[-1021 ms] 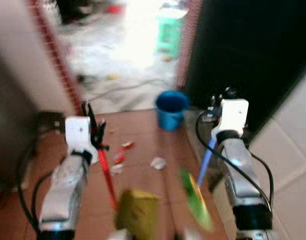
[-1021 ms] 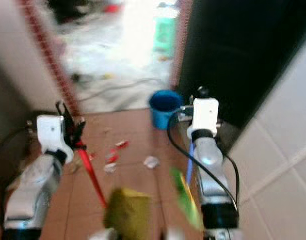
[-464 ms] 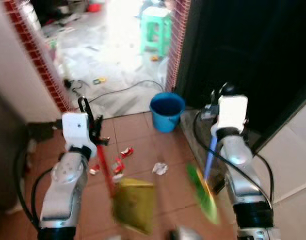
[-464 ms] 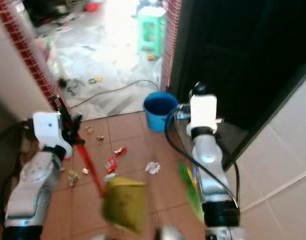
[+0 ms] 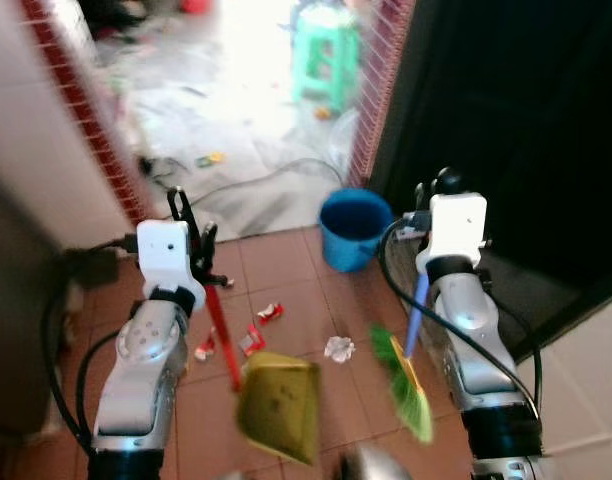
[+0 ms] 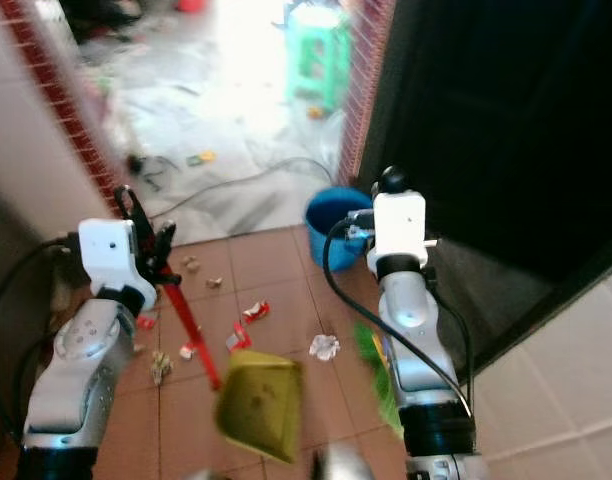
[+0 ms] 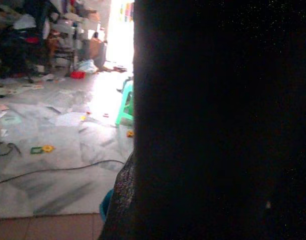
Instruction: Sweep floor
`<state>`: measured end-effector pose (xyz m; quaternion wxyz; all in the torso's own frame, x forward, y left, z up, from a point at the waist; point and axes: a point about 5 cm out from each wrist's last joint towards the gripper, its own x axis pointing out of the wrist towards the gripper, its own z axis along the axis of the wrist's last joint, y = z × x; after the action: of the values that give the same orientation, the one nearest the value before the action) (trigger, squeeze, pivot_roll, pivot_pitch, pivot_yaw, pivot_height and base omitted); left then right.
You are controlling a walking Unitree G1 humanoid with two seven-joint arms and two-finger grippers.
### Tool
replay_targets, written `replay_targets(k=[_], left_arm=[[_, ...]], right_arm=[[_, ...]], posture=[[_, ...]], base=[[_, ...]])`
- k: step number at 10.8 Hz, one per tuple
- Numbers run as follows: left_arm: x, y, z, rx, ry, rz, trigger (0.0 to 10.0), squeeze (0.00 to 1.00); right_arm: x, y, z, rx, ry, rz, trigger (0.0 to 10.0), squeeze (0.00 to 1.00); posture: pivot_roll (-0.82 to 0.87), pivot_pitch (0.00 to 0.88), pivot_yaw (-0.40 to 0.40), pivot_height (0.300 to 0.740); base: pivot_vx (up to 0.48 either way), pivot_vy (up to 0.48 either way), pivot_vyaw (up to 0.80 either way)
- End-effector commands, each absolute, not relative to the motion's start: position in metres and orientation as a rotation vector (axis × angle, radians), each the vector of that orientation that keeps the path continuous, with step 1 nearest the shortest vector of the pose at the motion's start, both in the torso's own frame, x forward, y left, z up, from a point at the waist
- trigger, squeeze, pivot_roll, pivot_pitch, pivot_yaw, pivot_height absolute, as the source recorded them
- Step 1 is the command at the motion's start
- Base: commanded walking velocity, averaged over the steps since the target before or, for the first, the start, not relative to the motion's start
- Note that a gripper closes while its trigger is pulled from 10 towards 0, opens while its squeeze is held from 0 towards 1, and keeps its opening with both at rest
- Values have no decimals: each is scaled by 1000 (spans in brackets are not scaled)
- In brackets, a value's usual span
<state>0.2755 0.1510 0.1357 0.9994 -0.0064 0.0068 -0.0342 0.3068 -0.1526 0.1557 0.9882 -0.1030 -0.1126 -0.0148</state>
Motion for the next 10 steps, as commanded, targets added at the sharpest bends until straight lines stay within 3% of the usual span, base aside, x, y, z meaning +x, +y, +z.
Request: replay_targets(k=[1,5,10], left_arm=[[278,145,150,-19,-61,-86,10000,0],[280,148,150,-5,-79,-39,10000,0],[290,161,129,40,-41,158,10000,0]], right_arm=[[307,-163,165,-239,-261,-71,10000,0],[309,-162,157,-242,-212,-88,10000,0],[316,-159,144,-202,-180,-69,10000,0]], posture=[[-60,63,25,740],[-58,52,22,740],[-66,34,25,740]], base=[[480,0,0],[480,0,0],[0,0,0]])
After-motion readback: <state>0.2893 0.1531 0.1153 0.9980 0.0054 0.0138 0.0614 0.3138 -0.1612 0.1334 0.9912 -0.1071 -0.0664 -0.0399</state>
